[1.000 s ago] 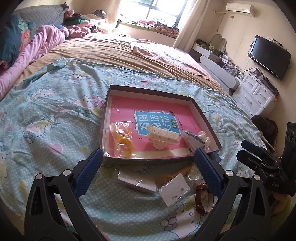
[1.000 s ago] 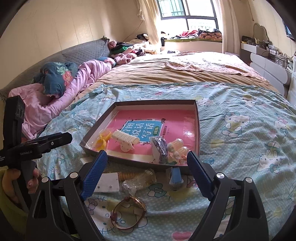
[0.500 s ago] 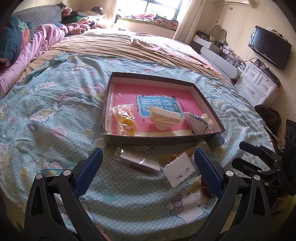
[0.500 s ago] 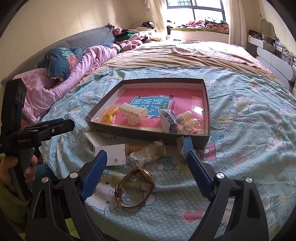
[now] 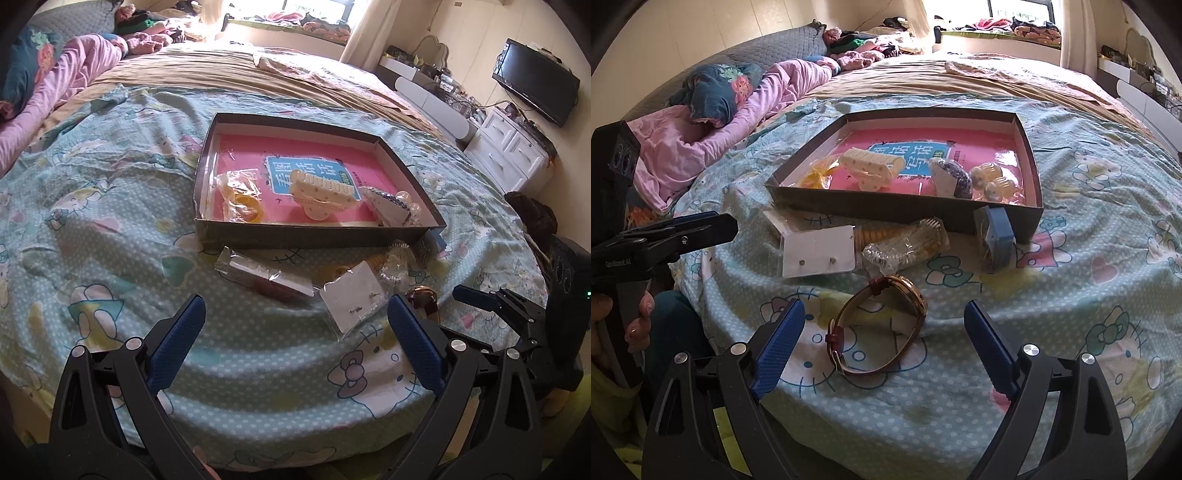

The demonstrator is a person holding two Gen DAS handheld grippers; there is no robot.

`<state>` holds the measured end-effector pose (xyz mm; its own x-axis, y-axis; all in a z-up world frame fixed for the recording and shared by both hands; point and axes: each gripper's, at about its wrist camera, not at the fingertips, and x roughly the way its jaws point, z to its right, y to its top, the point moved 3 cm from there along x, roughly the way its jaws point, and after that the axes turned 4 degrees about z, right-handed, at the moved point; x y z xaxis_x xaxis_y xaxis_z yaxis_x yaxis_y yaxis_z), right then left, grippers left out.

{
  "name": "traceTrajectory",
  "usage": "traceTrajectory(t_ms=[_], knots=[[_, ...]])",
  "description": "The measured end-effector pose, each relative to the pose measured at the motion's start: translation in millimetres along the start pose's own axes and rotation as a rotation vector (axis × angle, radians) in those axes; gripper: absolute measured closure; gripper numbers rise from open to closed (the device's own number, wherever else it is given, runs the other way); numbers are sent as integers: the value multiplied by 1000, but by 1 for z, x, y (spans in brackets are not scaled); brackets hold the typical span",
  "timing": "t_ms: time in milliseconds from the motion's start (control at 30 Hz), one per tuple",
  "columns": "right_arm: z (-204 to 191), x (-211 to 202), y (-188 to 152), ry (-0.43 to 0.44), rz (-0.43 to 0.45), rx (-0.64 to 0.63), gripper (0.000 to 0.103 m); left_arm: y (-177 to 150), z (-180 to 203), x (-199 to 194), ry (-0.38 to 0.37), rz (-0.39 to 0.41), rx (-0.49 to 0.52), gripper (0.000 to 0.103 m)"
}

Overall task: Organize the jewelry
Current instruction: 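Grasp the brown leather watch with the right tool while the left tool grasps a clear bag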

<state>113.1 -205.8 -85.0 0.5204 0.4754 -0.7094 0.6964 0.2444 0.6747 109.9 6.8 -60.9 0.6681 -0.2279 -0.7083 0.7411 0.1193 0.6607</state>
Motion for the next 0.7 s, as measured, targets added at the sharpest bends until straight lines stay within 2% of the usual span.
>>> traceTrajectory(t_ms=[67,167,233,267,333,467,500,600,700], knots=[[0,5,-3,4,-13,1,16,-4,1,2,-24,-12,-7,11],[-1,14,-6,7,-27,1,16,-10,6,7,-63,-35,-16,18],[-3,19,-7,2,-33,-10,18,-14,9,12,-95,-58,-24,30],[-4,22,-8,-1,-34,-21,20,-16,11,15,-107,-66,-29,33],[-6,27,-10,-6,-45,-38,33,-20,14,21,-132,-86,-40,42],[-6,29,-14,-14,-24,-67,46,-25,16,29,-178,-114,-75,48],[-5,28,-14,-12,-21,-74,53,-25,17,30,-187,-116,-82,51],[0,25,-14,2,-17,-72,61,-26,18,34,-215,-124,-109,52],[3,21,-13,14,-13,-63,63,-26,16,41,-237,-131,-142,62]])
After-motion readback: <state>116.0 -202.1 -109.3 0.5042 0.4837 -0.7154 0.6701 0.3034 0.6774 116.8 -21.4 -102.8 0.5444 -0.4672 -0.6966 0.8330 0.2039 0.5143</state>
